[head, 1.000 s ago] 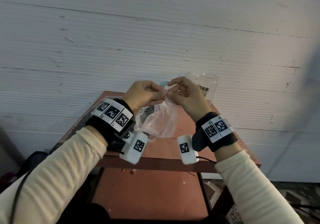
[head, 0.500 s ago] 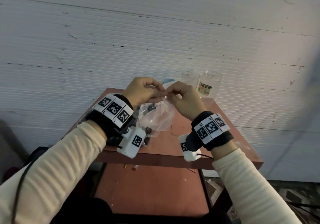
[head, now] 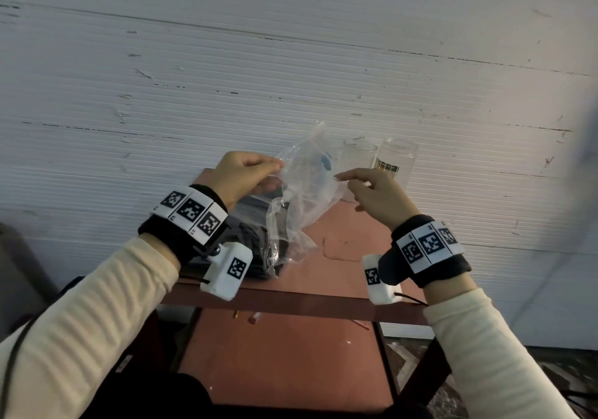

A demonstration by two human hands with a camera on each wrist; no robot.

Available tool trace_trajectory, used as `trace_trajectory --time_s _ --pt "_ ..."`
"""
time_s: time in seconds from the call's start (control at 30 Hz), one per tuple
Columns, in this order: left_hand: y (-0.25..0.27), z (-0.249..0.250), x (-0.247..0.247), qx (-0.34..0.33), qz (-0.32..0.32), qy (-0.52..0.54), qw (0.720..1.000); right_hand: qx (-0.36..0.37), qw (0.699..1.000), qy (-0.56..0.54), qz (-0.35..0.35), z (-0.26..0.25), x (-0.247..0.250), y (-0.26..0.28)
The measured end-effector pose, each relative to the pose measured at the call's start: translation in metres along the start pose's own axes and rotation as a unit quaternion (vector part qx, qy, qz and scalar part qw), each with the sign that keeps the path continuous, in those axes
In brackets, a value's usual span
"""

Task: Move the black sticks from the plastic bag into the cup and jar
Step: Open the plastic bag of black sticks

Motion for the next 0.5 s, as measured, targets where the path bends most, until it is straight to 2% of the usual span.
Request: trace_trajectory --time_s 0.17,0.33,0.4,0.5 --pt "0.002 0.000 -0.014 0.019 -0.003 -0.012 1.000 -0.044 0.994 0.009 -0.097 -0.015 -0.010 0.010" --pt "0.006 0.000 -0.023 0.039 -0.037 -0.093 0.994 -0.008 0.984 0.007 -0.176 -0.015 -0.021 0.012" --pt "0.005 0.000 -0.018 0.018 -0.034 -0.128 0.991 -0.007 0.981 0.025 -0.191 -0.011 -0.021 0.013" --pt "0.006 0.000 0.003 -0.003 -0.015 -0.166 0.986 -0.006 0.982 0.059 -0.177 -0.005 -0.008 0.016"
Point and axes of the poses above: each hand's wrist, its own y-axis away from the middle knuckle, its own x-axis out of the back of the hand, z = x × y, the point moved 4 cm from there along -y, towards the middle knuckle, and after that the axes turned 4 degrees about -z, right-handed, at the moved point
